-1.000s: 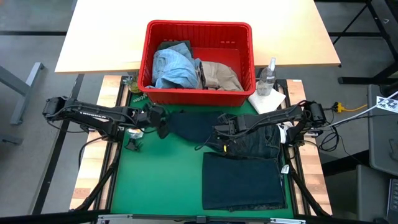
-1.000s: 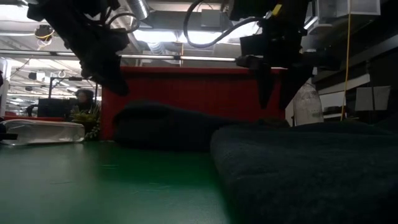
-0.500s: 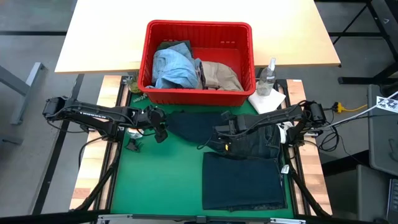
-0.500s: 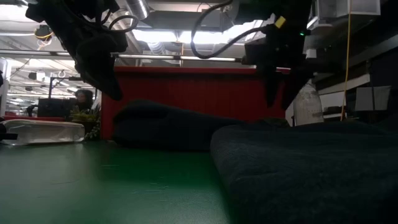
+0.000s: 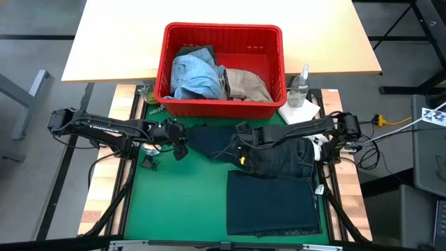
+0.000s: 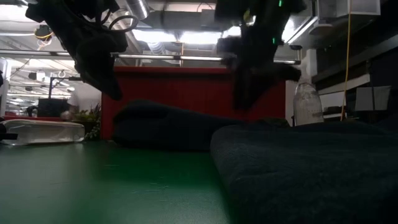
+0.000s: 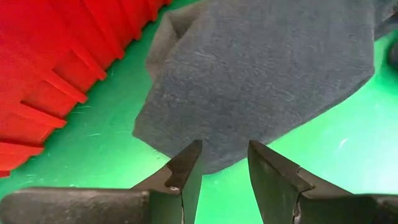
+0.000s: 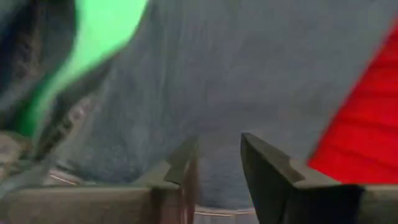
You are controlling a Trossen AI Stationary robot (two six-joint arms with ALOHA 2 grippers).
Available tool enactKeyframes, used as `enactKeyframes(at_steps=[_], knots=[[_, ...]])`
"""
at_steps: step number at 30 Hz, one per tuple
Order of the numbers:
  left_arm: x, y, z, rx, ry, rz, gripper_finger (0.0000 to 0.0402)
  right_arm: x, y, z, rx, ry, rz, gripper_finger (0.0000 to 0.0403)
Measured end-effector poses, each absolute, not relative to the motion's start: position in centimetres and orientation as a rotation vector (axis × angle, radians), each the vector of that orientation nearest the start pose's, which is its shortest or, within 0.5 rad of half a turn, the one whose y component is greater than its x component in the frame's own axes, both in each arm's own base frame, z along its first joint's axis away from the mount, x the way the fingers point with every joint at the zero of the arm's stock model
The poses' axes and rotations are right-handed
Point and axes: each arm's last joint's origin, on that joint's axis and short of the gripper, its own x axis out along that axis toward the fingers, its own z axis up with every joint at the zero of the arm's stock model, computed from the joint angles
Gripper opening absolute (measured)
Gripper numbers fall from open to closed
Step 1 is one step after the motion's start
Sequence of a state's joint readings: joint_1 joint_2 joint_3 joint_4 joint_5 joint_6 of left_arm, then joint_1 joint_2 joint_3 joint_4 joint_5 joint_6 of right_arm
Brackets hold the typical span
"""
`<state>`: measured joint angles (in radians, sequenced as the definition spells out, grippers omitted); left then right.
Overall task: Fold laundry
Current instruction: Fold the dark blue jeans
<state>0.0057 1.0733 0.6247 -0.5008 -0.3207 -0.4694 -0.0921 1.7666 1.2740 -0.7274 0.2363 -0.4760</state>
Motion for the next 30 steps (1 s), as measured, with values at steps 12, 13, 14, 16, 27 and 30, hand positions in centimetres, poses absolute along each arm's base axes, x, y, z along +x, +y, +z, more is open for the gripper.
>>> enactKeyframes(at_steps=[12,13,14,16,27,30], knots=[[19.0,0.0,19.3,-0.300,0.878,0.520,0.0123,34.0,-7.0,14.8,-0.266,1.445,-0.002,0.0054],[18.9,0.1,19.2,-0.301,0.876,0.534,0.0123,34.0,-7.0,14.4,-0.245,1.450,0.019,0.0049],[18.9,0.1,19.1,-0.304,0.874,0.542,0.0123,34.0,-6.9,14.2,-0.227,1.450,0.042,0.0044],[18.9,0.1,19.2,-0.311,0.868,0.549,0.0123,34.0,-6.6,13.8,-0.205,1.463,0.076,0.0034],[19.2,0.0,19.3,-0.323,0.851,0.503,0.0123,34.1,-2.2,13.1,-0.408,1.492,0.349,0.0005],[19.4,-0.2,19.4,-0.316,0.853,0.433,0.0123,34.1,-0.9,13.1,-0.485,1.478,0.433,0.0002]])
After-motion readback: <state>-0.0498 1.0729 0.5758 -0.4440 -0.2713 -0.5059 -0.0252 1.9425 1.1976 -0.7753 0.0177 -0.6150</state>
